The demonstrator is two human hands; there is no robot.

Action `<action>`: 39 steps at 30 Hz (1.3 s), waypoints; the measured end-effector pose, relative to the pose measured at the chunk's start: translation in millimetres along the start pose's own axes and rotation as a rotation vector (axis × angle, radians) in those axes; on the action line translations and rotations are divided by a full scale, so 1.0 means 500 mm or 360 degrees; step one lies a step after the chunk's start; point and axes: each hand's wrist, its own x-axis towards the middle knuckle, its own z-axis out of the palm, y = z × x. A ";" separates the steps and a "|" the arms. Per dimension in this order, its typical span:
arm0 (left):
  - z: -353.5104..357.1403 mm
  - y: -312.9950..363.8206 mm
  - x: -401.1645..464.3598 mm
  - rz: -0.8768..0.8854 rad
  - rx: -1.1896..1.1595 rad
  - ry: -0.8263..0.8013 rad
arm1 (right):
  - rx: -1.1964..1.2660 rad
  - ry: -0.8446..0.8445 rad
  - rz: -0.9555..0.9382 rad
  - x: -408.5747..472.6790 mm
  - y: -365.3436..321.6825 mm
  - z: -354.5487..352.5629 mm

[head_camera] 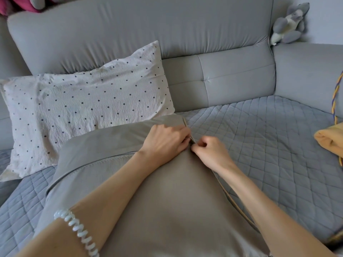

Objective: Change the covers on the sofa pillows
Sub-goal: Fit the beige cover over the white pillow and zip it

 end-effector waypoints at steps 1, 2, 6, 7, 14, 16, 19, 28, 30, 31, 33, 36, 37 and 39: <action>-0.004 0.004 -0.002 -0.0007 0.0007 0.0028 | 0.0004 0.0009 0.0002 -0.001 -0.001 -0.002; -0.009 0.008 -0.003 -0.0010 0.0013 0.0037 | 0.0031 0.0006 0.0006 -0.002 -0.001 -0.005; -0.005 0.010 -0.002 0.0001 0.0032 -0.0040 | 0.0138 -0.0047 0.0115 0.007 0.013 -0.007; -0.005 0.009 -0.003 0.0006 0.0007 -0.0143 | 0.0175 -0.0104 0.0182 0.007 0.021 -0.005; -0.062 -0.012 -0.074 -0.0285 -0.0401 -0.0417 | -0.0125 -0.0359 0.0411 -0.116 0.062 -0.035; -0.076 -0.012 -0.118 -0.0277 -0.0450 -0.0427 | -0.0014 -0.0508 0.0563 -0.172 0.064 -0.064; -0.103 0.014 -0.171 -0.0330 -0.0320 -0.0471 | -0.0090 -0.0668 0.0604 -0.239 0.077 -0.092; -0.170 0.065 -0.287 -0.0489 -0.0301 -0.0341 | 0.0338 -0.0283 0.0355 -0.272 0.063 -0.019; -0.184 0.058 -0.314 -0.0438 -0.0270 -0.0302 | 0.0463 -0.0156 0.0349 -0.266 0.052 0.001; -0.191 0.056 -0.329 -0.0409 -0.0247 -0.0287 | 0.0380 -0.0085 0.0277 -0.263 0.048 0.006; -0.207 0.054 -0.365 -0.0371 -0.0184 -0.0216 | 0.0081 0.0016 0.0122 -0.257 0.042 0.010; -0.237 0.056 -0.430 -0.0442 -0.0044 0.0023 | -0.0164 0.0051 0.0124 -0.247 0.033 0.003; -0.244 0.057 -0.453 -0.0467 0.0006 0.0080 | -0.0248 0.0091 0.0149 -0.248 0.028 -0.002; -0.255 0.062 -0.494 -0.0552 0.0033 0.0106 | -0.0472 0.0274 0.0048 -0.261 0.018 -0.020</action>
